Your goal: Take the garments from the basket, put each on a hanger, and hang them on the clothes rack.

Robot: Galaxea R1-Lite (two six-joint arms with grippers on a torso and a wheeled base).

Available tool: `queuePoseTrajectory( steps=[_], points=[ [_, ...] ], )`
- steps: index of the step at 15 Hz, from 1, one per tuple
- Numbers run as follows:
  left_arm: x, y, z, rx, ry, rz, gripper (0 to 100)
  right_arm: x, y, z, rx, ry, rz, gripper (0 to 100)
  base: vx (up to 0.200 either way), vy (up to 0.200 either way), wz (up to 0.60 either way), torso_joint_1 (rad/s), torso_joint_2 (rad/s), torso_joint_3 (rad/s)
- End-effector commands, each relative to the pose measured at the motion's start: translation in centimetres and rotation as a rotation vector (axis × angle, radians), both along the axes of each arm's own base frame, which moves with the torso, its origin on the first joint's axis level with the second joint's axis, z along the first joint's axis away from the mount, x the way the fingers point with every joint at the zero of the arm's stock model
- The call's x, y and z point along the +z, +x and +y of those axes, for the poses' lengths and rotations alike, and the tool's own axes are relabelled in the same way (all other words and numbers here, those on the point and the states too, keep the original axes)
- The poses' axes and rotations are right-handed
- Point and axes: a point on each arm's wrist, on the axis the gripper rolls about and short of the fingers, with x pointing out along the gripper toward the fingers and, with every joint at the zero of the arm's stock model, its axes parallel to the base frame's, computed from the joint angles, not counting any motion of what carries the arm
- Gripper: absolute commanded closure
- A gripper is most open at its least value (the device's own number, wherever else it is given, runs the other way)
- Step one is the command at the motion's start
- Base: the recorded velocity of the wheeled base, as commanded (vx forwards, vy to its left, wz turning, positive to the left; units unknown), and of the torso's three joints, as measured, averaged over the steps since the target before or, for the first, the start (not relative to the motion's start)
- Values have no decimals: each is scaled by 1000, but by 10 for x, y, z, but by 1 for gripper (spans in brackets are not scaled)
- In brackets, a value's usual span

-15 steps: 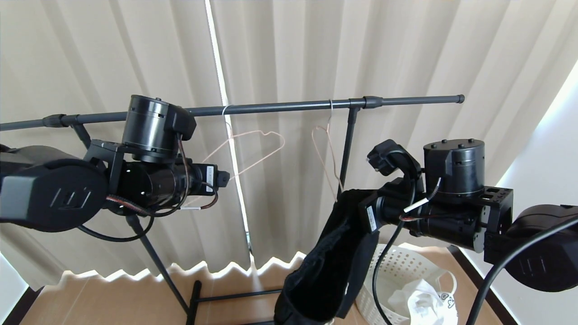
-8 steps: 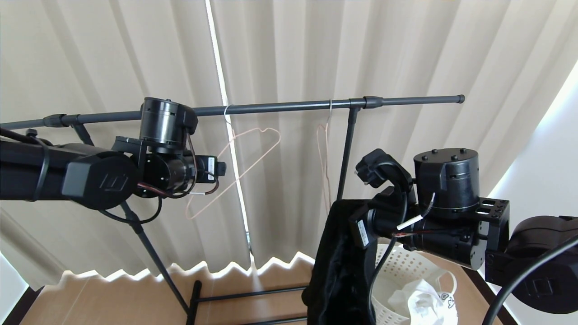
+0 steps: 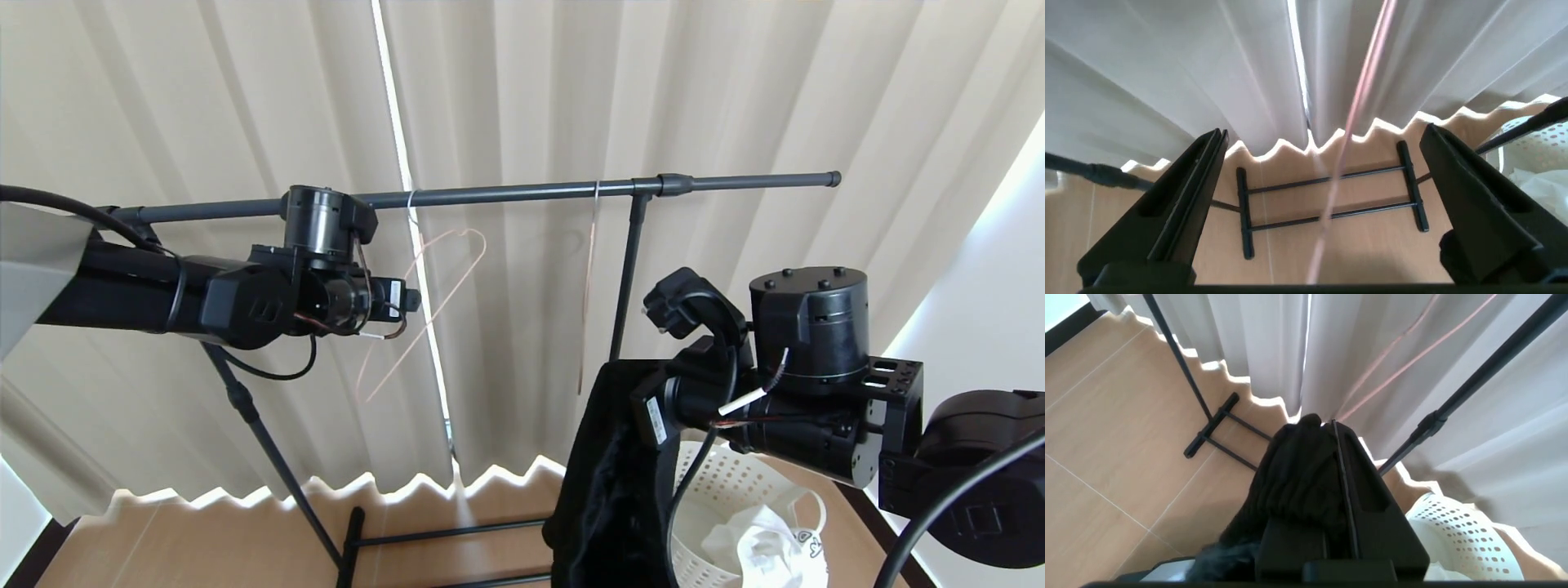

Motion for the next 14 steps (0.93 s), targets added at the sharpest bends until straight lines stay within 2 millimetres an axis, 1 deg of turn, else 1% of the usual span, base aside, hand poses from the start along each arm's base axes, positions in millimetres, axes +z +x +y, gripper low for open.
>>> queuePoseTrajectory(
  steps=[1, 3, 4, 6, 11, 14],
  points=[
    [-20, 19, -3, -1, 4, 31, 0, 2, 0, 0, 0, 3, -5, 100, 0, 0, 0, 0, 0, 0],
    [-30, 26, -8, -4, 5, 40, 0, 1, 0, 0, 0, 2, -4, 100, 0, 0, 0, 0, 0, 0],
    [-31, 29, -9, 1, -1, 38, 0, 1, 0, 0, 0, 2, -4, 100, 0, 0, 0, 0, 0, 0],
    [-33, 29, -16, -12, -4, 39, 0, 1, 0, 0, 0, 1, -3, 100, 0, 0, 0, 0, 0, 0],
    [-40, 32, -18, 16, 8, 50, 0, 2, 0, 0, -2, 4, -6, 100, 0, 0, 0, 0, 0, 0],
    [-45, 35, -22, 31, 0, 50, 0, 2, 0, 0, -3, 3, -6, 100, 0, 0, 0, 0, 0, 0]
  ],
)
